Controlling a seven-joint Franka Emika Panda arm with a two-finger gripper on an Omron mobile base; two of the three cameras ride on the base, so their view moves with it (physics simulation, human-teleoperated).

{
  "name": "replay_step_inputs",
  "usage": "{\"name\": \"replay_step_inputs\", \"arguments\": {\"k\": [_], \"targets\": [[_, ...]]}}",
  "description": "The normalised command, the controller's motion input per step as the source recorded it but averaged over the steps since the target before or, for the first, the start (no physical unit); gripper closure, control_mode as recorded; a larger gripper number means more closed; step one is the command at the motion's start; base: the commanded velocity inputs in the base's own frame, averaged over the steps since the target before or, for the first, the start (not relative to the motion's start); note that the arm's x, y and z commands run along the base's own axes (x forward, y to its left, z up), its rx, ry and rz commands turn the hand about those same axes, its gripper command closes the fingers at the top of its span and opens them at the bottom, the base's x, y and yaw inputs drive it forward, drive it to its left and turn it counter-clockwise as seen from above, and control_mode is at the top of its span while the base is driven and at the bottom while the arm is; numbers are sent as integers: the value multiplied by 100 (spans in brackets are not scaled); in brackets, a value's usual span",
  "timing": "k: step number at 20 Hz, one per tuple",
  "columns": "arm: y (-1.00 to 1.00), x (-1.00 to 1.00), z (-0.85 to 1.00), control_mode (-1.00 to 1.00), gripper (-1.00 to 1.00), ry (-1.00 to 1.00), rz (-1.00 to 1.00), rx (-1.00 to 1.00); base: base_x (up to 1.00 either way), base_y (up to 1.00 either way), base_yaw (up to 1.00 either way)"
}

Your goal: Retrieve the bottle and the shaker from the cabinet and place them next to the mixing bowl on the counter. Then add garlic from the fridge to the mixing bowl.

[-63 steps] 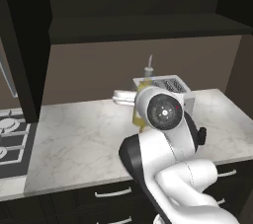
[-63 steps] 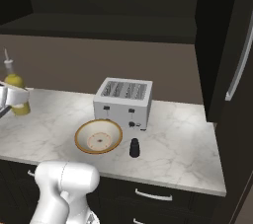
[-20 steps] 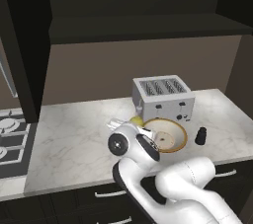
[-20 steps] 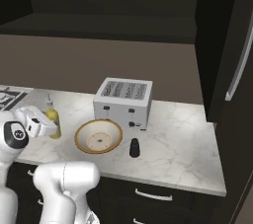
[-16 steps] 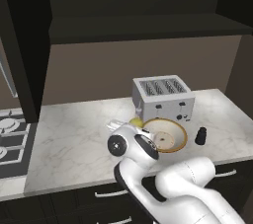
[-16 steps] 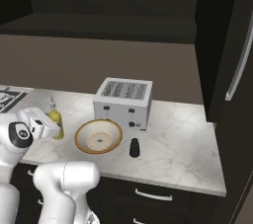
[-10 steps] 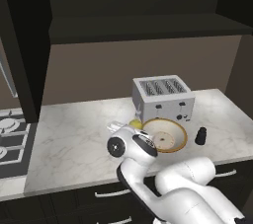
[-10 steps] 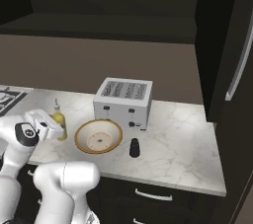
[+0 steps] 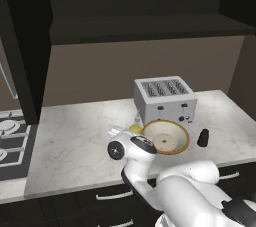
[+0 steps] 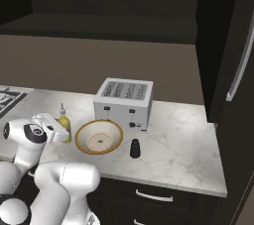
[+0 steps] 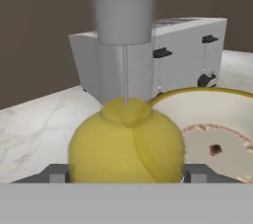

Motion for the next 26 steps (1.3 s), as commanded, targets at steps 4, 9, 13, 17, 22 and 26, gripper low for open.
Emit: {"name": "replay_step_inputs", "arguments": {"k": [4, 9, 13, 17, 22, 26], "targets": [[12, 18, -34, -100, 100, 0, 0, 0, 0, 0, 0], [14, 13, -31, -100, 100, 0, 0, 0, 0, 0, 0], [-1, 3, -31, -100, -100, 0, 0, 2, 0, 0, 0], [-8, -3, -22, -100, -100, 0, -1, 2, 0, 0, 0], [0, -12, 0, -100, -100, 0, -3, 0, 0, 0, 0], [-1, -13, 0, -100, -100, -4, -5, 0, 0, 0, 0]]}}
